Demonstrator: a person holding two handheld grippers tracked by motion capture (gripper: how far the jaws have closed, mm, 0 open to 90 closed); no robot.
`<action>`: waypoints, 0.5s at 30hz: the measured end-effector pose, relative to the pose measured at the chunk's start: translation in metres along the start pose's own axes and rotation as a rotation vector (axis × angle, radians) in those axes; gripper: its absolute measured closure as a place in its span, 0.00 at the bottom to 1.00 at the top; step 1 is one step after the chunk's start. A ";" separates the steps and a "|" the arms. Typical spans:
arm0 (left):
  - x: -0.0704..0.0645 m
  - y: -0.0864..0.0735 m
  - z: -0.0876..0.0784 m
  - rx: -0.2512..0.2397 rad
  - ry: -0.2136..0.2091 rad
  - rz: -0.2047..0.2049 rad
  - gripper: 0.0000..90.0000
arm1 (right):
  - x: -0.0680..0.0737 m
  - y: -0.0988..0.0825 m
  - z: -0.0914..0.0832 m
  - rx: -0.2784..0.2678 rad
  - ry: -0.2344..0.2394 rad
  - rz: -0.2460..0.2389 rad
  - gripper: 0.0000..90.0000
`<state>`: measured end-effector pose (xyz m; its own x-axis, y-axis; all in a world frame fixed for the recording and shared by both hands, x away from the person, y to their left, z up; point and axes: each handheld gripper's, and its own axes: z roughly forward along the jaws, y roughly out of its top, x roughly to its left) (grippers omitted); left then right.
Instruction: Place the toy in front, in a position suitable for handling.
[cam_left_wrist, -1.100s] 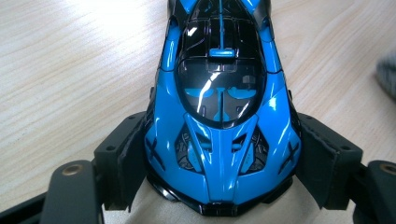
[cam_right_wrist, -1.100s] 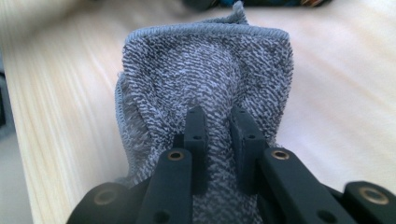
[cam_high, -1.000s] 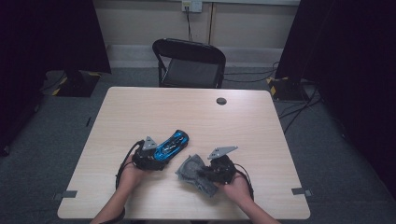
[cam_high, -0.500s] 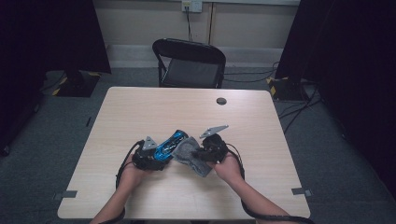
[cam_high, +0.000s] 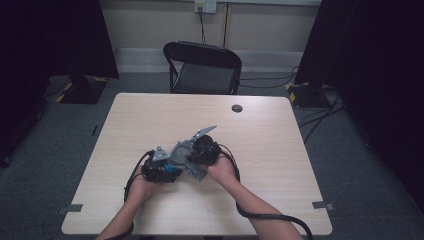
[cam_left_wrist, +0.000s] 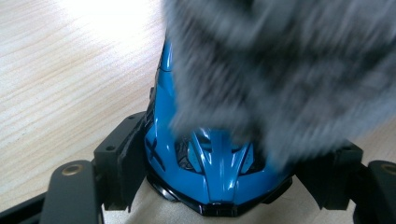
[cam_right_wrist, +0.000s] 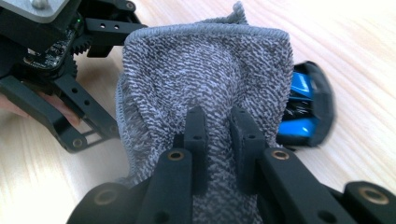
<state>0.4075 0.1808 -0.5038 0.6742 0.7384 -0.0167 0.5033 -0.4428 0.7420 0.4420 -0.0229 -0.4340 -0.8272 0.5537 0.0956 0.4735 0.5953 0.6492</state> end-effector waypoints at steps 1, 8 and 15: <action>0.000 0.000 0.000 0.000 0.000 0.000 0.28 | 0.002 0.001 0.004 0.008 0.000 -0.006 0.88; 0.000 0.000 0.000 -0.002 0.001 -0.003 0.28 | 0.012 0.004 0.020 0.010 0.027 -0.062 0.88; 0.000 0.000 0.000 0.001 0.003 0.004 0.28 | 0.017 0.007 0.028 0.048 0.002 -0.084 0.88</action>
<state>0.4077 0.1810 -0.5036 0.6747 0.7380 -0.0116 0.5009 -0.4463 0.7415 0.4397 0.0072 -0.4495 -0.8653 0.4993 0.0438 0.4161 0.6669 0.6181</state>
